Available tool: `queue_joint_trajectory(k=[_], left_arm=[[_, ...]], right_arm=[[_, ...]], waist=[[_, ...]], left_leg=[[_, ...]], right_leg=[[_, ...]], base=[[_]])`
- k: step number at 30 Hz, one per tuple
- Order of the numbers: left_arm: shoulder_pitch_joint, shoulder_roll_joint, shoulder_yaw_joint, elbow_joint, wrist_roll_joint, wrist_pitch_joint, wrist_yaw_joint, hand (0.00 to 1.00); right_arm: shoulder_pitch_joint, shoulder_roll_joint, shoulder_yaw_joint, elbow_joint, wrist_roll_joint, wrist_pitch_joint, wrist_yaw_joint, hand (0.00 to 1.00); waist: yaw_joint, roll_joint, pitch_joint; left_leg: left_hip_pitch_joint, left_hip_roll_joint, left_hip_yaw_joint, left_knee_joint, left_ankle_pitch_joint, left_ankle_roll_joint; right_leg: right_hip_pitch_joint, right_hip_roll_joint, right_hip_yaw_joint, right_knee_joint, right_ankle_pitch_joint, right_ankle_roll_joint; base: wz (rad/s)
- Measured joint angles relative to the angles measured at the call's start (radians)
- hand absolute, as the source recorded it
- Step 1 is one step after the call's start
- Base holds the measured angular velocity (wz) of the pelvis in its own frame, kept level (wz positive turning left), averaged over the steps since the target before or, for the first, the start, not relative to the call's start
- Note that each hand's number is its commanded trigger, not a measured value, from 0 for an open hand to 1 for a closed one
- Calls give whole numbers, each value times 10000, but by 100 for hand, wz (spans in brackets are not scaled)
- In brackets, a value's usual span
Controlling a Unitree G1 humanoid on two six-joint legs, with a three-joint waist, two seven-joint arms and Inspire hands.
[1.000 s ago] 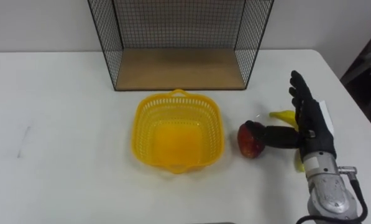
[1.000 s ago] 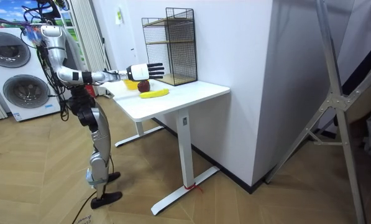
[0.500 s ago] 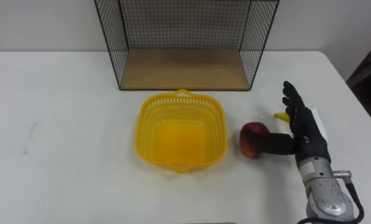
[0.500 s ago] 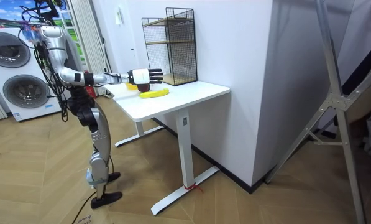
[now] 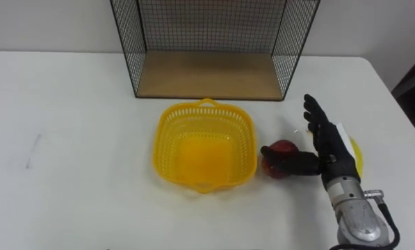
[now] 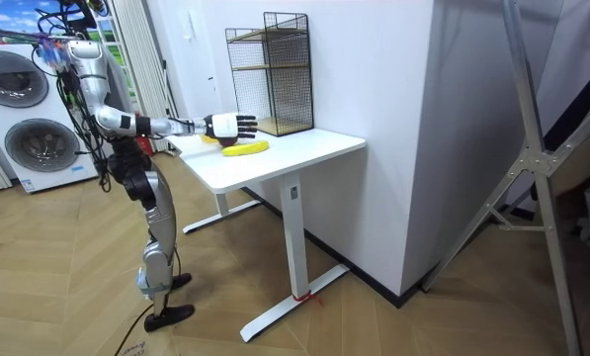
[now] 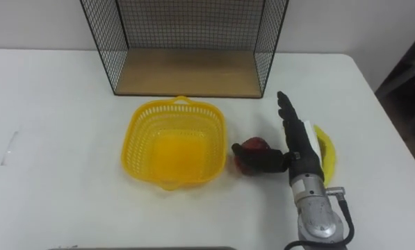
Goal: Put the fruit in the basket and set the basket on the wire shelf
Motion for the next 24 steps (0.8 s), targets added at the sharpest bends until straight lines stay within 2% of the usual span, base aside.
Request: queue_joint_trajectory(k=[3,4,9,10,21,24], left_arm=[[-41,58,-3,-3,0,32,-69,0],[-38,63,-3,-2,0,37,-121,0],[30,90,-2,5,2,43,-183,0],[57,92,-3,4,3,43,-186,0],[107,109,10,-9,5,44,-496,0],[104,110,15,-28,6,44,-552,0]], right_arm=[[-209,-87,249,848,-424,58,65,0],[-243,-127,284,880,-677,-40,93,0],[-300,-162,319,1184,-1284,-64,228,0],[-299,-177,319,1202,-1416,-61,296,0],[-299,-189,291,1384,-1748,-82,398,0],[-298,-189,272,1563,-1840,-273,399,0]], waist=[[7,-100,-15],[0,-111,-16],[-7,-215,-69],[-14,-234,-56],[-61,-226,-49],[-73,-209,-51]], left_leg=[[-5,7,-2,5,2,0],[-10,6,-1,8,2,1],[35,6,-21,10,2,1],[75,6,-32,12,2,1],[171,-7,-148,25,0,-3],[179,-7,-151,41,0,-3]], right_leg=[[-17,1,-9,4,0,0],[-15,-1,-11,12,0,0],[77,-2,-66,-3,0,0],[124,-4,-93,-4,0,0],[346,1,-228,-147,17,-12],[352,0,-225,-147,18,-13]], base=[[0],[0],[2],[4],[3],[0]])
